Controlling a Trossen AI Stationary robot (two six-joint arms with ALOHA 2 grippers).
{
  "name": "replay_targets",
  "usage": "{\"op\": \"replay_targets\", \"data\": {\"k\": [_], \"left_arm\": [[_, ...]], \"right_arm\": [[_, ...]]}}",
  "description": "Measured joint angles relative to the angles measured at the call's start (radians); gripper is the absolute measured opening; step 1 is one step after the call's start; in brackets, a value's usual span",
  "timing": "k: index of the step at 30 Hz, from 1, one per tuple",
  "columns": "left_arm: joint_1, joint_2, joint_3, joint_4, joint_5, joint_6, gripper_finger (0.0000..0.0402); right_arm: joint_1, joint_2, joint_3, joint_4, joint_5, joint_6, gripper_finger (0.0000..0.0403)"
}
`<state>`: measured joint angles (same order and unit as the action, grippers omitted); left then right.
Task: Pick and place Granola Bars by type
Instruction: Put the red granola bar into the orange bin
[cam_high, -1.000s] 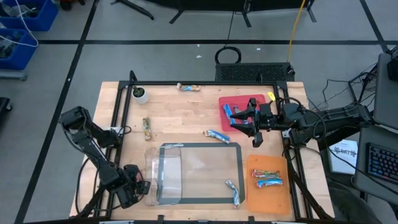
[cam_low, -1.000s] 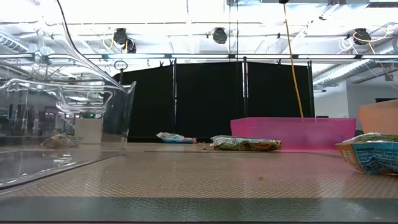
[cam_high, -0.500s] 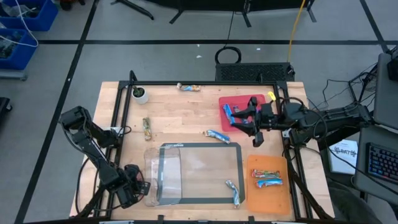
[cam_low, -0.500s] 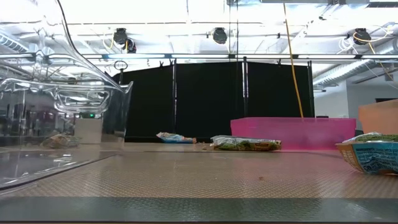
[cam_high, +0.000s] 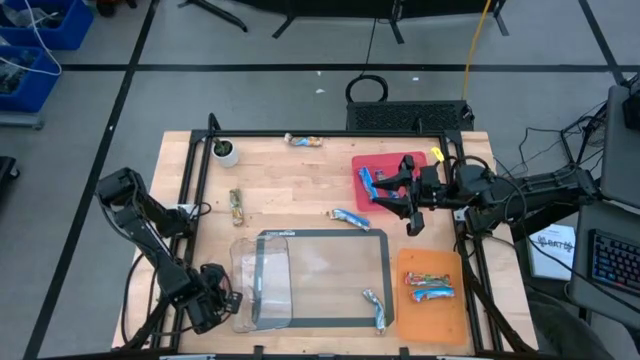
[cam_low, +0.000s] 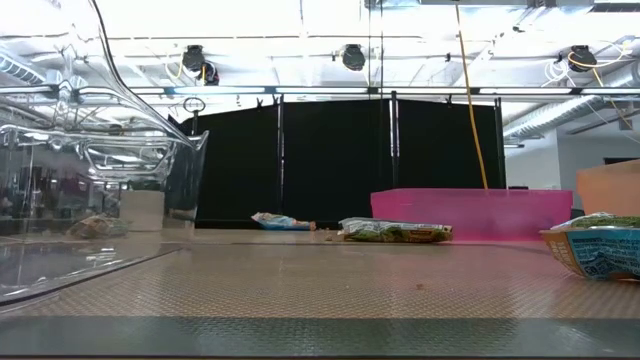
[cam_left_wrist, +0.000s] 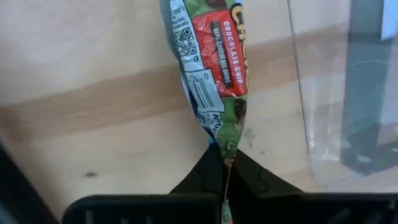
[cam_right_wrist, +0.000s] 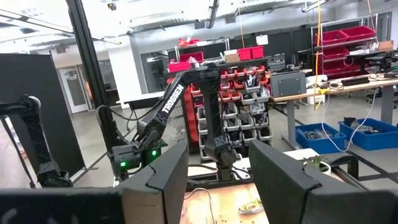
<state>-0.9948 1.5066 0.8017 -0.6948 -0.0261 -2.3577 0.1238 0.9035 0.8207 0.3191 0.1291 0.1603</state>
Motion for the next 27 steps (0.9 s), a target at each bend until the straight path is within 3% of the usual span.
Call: {"op": "replay_targets", "data": {"k": [7, 14, 23, 27], "left_arm": [[0.019, -0.135, 0.000, -0.152, -0.005, -0.004, 0.0005], [0.032, -0.278, 0.000, -0.243, -0.083, 0.010, 0.0003], [0.107, -0.448, 0.000, -0.360, -0.092, 0.160, 0.0001], [0.155, -0.526, 0.004, -0.381, -0.147, 0.246, 0.0001]], "right_arm": [[0.000, -0.012, -0.001, -0.022, 0.000, 0.003, 0.0160], [0.000, -0.013, -0.001, -0.041, 0.001, 0.011, 0.0160], [0.000, -0.012, -0.001, -0.074, 0.001, 0.019, 0.0160], [0.000, -0.012, -0.001, -0.088, 0.001, 0.052, 0.0160]]}}
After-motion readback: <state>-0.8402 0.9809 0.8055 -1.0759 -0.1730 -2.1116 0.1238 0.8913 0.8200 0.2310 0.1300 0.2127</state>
